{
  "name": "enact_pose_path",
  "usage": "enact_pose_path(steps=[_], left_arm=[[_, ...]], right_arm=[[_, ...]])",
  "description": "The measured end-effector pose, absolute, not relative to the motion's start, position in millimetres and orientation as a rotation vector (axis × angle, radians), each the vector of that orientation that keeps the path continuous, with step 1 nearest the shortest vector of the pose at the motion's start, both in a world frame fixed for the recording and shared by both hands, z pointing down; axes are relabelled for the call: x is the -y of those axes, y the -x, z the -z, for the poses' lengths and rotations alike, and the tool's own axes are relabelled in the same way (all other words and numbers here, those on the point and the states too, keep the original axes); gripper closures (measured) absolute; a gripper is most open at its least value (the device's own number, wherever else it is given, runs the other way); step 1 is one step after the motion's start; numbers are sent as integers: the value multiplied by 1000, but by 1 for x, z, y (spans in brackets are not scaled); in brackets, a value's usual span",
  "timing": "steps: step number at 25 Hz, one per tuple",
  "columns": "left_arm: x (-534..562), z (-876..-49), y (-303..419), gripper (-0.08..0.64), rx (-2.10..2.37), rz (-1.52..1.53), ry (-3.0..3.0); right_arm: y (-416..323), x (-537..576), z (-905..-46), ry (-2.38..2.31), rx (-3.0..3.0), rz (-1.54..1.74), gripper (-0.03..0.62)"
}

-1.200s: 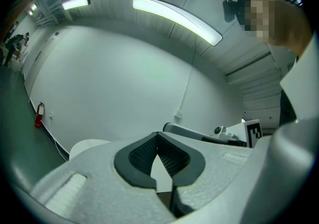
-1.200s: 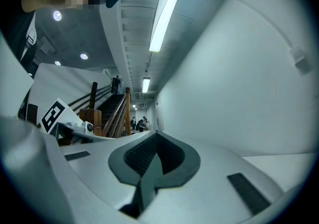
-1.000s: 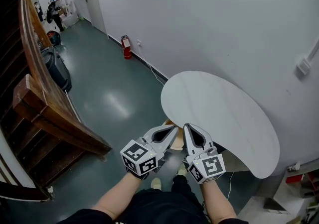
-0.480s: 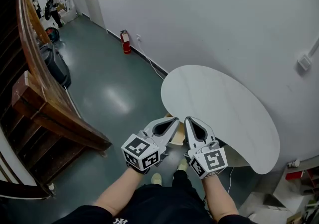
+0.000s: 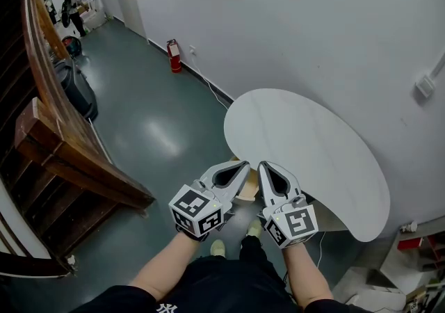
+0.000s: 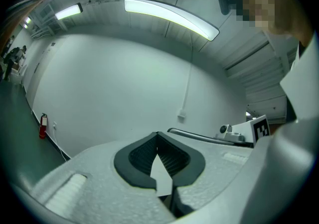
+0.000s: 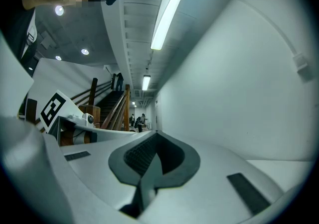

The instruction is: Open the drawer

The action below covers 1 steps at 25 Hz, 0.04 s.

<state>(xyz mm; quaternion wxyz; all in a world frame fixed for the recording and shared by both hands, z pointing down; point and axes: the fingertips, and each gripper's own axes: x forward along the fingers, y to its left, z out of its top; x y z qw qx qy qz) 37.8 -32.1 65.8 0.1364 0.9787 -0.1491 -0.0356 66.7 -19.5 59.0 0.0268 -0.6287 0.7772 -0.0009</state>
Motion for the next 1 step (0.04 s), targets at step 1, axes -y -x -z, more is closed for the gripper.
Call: enact_pose_path(steps=[1], left_arm=[[32,-66,-38,551,433,102,-2834]], right_arm=[[-67,20,-59,1943,-2400,2,578]])
